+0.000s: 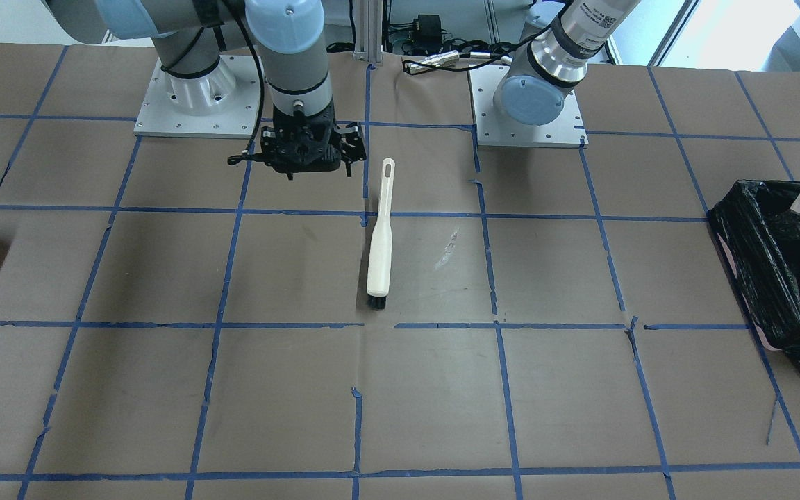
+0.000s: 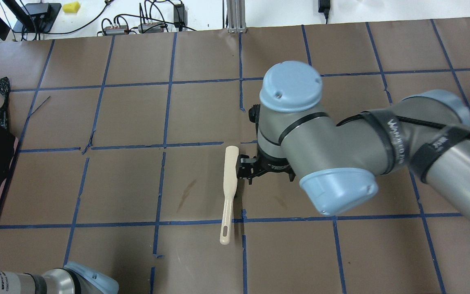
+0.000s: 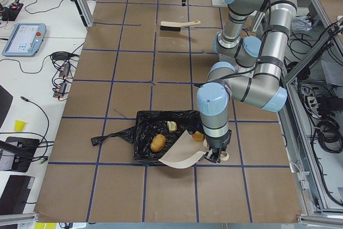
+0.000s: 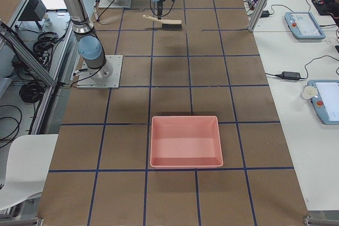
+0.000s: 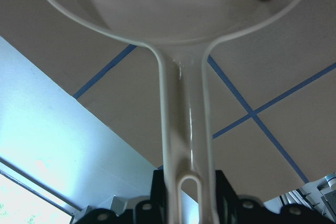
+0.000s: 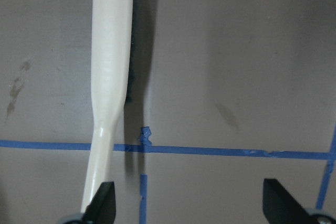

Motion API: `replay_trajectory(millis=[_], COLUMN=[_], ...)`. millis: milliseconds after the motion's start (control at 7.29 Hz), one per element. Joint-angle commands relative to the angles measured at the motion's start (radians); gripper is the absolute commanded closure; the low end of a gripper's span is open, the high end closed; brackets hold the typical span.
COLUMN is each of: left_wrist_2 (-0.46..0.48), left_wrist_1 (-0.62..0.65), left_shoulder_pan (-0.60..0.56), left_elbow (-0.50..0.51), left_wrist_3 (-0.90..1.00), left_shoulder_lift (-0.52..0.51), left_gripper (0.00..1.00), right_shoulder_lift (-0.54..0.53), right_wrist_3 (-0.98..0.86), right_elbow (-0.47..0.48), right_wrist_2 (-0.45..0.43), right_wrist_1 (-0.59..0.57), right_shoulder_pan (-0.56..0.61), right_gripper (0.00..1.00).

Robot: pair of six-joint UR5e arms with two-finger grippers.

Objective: Sweep and dump trash in nearest bin
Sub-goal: 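Tip the dustpan over the bin with left gripper while right releases brush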

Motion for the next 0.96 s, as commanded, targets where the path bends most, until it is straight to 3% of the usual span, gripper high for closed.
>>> replay_trajectory(millis=[0,137,411,685,823], left_wrist_2=[0.102,0.161,0.158,0.082,-0.003], left_wrist_1=[0.043,0.049,0.035,0.018,-0.050], left_shoulder_pan=[-0.086,-0.091,-0.097,-0.114,-0.126], left_elbow=[-0.009,-0.014,-0.009,0.006,0.008], left_wrist_3=[-0.020,-0.022,-0.022,-0.020,-0.020], left_shoulder_lift=[0.005,-0.007,0.023,0.060,0.088], left_gripper=[0.89,0.89,0.90,0.90,0.90], right_shoulder_lift=[-0.150,-0.178,-0.183,-0.180,-0.162], right_wrist_3=[-0.255,-0.318,-0.368,-0.403,-0.402], right_elbow=[-0.009,-0.016,-0.056,-0.119,-0.165], right_wrist_2=[-0.003,-0.003,-0.003,0.000,0.004], right_wrist_1=[0.108,0.120,0.150,0.174,0.223], right_shoulder_pan=[-0.174,-0.234,-0.282,-0.347,-0.357], right_gripper=[0.00,0.00,0.00,0.00,0.00])
